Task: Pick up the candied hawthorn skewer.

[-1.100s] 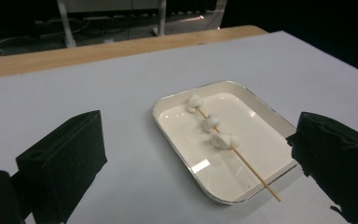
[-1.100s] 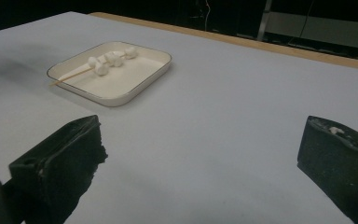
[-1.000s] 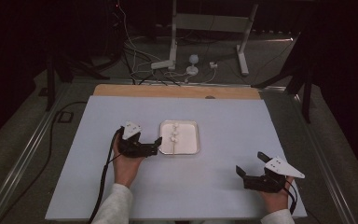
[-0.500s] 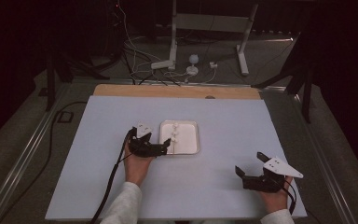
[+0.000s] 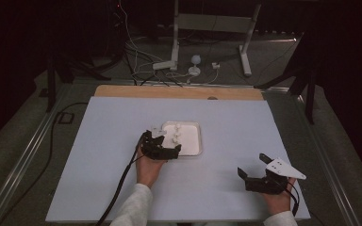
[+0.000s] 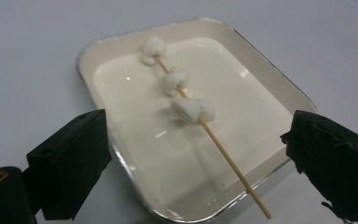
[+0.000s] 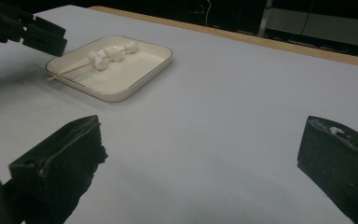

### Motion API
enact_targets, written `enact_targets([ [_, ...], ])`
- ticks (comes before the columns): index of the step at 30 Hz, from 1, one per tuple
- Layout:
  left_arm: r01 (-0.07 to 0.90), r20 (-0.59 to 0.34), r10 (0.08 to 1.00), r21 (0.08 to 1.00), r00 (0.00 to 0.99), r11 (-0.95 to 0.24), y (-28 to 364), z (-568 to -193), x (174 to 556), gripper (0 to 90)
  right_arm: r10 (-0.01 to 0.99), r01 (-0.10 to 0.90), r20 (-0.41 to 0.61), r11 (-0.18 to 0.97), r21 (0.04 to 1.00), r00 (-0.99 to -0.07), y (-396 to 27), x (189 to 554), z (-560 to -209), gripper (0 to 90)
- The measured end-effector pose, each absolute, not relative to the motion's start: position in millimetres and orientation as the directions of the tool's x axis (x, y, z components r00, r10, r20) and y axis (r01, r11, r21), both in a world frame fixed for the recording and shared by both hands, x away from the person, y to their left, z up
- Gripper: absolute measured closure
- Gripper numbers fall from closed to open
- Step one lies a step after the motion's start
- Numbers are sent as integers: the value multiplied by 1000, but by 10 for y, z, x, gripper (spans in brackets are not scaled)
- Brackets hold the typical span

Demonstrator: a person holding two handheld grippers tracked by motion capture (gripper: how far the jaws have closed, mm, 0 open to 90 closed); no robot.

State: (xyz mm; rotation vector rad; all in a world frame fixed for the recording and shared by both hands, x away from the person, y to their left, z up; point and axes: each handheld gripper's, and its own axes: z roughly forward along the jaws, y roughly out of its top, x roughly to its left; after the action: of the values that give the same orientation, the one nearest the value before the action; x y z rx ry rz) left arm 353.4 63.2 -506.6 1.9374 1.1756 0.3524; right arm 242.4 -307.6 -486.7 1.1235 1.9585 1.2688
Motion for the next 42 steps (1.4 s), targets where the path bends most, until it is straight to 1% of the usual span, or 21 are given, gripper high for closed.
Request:
enact_targets([
  [2, 615, -167, 834, 752, 526, -237, 594, -5093, 3541, 90, 864, 350, -2, 207, 914, -504, -3075, 2423, -4867, 0],
  [4, 626, -159, 839, 740, 520, -248, 566, -5112, 3549, 158, 864, 351, -2, 207, 913, -504, -3075, 2424, -4867, 0],
  [6, 634, -158, 839, 730, 520, -256, 542, -5130, 3558, 189, 863, 351, -3, 208, 913, -505, -3075, 2425, -4868, 0],
  [7, 640, -158, 840, 723, 519, -259, 526, -5133, 3563, 189, 863, 351, -3, 208, 913, -505, -3075, 2425, -4868, 0],
  [8, 647, -159, 841, 716, 517, -262, 516, -5135, 3568, 305, 863, 351, -3, 208, 913, -505, -3074, 2426, -4869, 0],
  [9, 652, -164, 841, 712, 515, -261, 510, -5139, 3572, 356, 863, 351, -3, 209, 913, -505, -3074, 2426, -4870, 0],
  [10, 659, -179, 836, 706, 519, -259, 500, -5145, 3580, 356, 863, 351, -3, 209, 913, -505, -3074, 2426, -4870, 0],
  [11, 661, -187, 828, 703, 528, -263, 489, -5152, 3584, 386, 863, 351, -3, 209, 913, -505, -3073, 2428, -4871, 0],
  [12, 666, -179, 831, 694, 527, -273, 473, -5160, 3586, 470, 863, 351, -3, 209, 913, -506, -3072, 2428, -4870, 0],
  [13, 675, -179, 831, 683, 526, -280, 461, -5172, 3591, 470, 863, 351, -3, 209, 913, -506, -3072, 2428, -4870, 0],
  [15, 669, -170, 828, 684, 534, -291, 441, -5172, 3584, 540, 863, 351, -3, 208, 913, -505, -3074, 2426, -4869, 0],
  [16, 679, -186, 819, 671, 542, -296, 429, -5159, 3586, 590, 863, 351, -2, 208, 913, -506, -3077, 2427, -4871, 0],
  [18, 684, -191, 815, 664, 547, -303, 425, -5153, 3588, 660, 861, 354, -2, 210, 911, -508, -3075, 2431, -4875, 0],
  [20, 693, -191, 816, 651, 545, -310, 416, -5142, 3585, 710, 861, 353, -2, 211, 911, -509, -3072, 2430, -4876, 0],
  [21, 700, -194, 819, 644, 540, -309, 418, -5136, 3589, 710, 861, 353, -2, 211, 911, -509, -3072, 2430, -4876, 0],
  [23, 713, -203, 824, 633, 528, -301, 429, -5131, 3601, 793, 860, 351, -4, 212, 912, -510, -3069, 2427, -4873, 0],
  [25, 731, -220, 830, 618, 513, -288, 443, -5125, 3616, 807, 860, 352, -4, 213, 912, -510, -3070, 2427, -4874, 0],
  [26, 736, -220, 833, 613, 507, -286, 445, -5123, 3623, 833, 860, 352, -3, 212, 912, -511, -3070, 2427, -4874, 0],
  [27, 740, -219, 835, 609, 504, -286, 452, -5122, 3631, 882, 860, 352, -2, 212, 912, -511, -3068, 2428, -4875, 0],
  [37, 738, -252, 832, 627, 494, -249, 519, -5119, 3637, 898, 864, 355, 11, 195, 915, -504, -3088, 2412, -4869, 0],
  [42, 726, -296, 814, 655, 500, -208, 578, -5082, 3610, 899, 867, 357, 19, 184, 916, -497, -3104, 2413, -4867, 0],
])
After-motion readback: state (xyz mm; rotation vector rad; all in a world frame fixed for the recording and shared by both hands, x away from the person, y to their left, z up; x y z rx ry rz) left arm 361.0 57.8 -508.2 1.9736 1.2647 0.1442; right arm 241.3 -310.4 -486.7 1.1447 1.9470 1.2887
